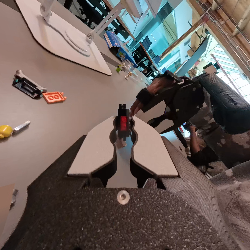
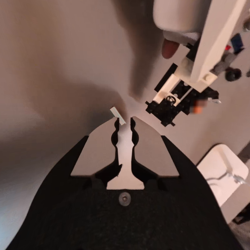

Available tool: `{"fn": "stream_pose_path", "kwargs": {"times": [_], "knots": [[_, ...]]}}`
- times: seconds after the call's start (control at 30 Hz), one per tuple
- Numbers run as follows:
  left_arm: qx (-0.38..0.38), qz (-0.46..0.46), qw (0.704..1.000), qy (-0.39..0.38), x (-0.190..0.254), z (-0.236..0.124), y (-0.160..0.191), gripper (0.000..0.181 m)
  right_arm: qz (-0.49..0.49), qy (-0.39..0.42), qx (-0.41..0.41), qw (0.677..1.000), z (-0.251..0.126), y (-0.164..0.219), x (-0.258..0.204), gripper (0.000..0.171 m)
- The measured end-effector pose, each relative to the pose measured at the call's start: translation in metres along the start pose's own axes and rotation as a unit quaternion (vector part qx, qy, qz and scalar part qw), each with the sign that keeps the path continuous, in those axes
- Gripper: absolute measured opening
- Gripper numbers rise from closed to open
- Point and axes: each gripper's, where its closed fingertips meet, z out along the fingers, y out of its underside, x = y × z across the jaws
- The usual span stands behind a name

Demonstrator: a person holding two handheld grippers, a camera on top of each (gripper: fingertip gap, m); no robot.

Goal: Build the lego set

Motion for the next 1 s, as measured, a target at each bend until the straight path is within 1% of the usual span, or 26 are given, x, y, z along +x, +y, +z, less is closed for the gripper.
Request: {"fn": "stream_pose_path", "kwargs": {"times": [0.07,0.2,0.23,0.27,0.33,0.4,0.47,0.5,0.57,0.63,0.7,0.83,0.9,1.0], "knots": [[-0.002,-0.004,1.000,-0.001,-0.002,0.001,0.001,0.017,-0.018,-0.033,-0.009,0.999,0.005,-0.001,-0.003,0.015],[-0.008,-0.002,1.000,-0.003,-0.004,0.002,0.003,0.017,-0.031,-0.055,-0.032,0.997,0.018,0.006,-0.005,0.015],[-0.009,-0.001,1.000,-0.004,-0.004,0.002,0.003,0.017,-0.027,-0.059,-0.029,0.997,0.020,0.006,-0.006,0.011],[-0.009,0.000,1.000,-0.004,-0.004,0.002,0.004,0.017,-0.019,-0.063,-0.024,0.998,0.020,0.005,-0.007,0.002],[-0.009,0.001,1.000,-0.004,-0.003,0.002,0.005,0.017,0.004,-0.069,-0.026,0.997,0.018,0.008,-0.011,0.001],[-0.008,0.006,1.000,-0.003,-0.001,0.002,0.005,0.017,0.050,-0.050,-0.006,0.997,0.015,0.010,-0.012,0.001],[-0.004,0.014,1.000,-0.002,0.002,0.002,0.004,0.017,0.108,-0.011,0.045,0.993,0.002,0.007,-0.010,0.001],[-0.002,0.019,1.000,-0.002,0.003,0.002,0.004,0.017,0.140,0.028,0.079,0.987,-0.011,0.002,-0.003,0.001],[0.002,0.026,1.000,0.005,0.009,0.003,0.004,0.017,0.198,0.124,0.148,0.961,-0.045,-0.011,0.016,0.001],[0.009,0.037,0.999,0.018,0.018,0.007,0.003,0.016,0.227,0.229,0.179,0.930,-0.076,-0.019,0.030,0.001],[0.014,0.063,0.998,0.023,0.029,0.010,0.003,0.016,0.233,0.296,0.181,0.908,-0.091,-0.027,0.031,0.001],[0.031,0.123,0.992,0.024,0.049,0.014,0.005,0.017,0.237,0.357,0.159,0.889,-0.087,-0.035,0.026,0.001],[0.035,0.138,0.989,0.028,0.057,0.014,0.006,0.016,0.232,0.378,0.147,0.884,-0.085,-0.032,0.024,0.001],[0.043,0.149,0.987,0.039,0.066,0.013,0.006,0.016,0.224,0.389,0.132,0.884,-0.084,-0.032,0.021,0.001]]}}
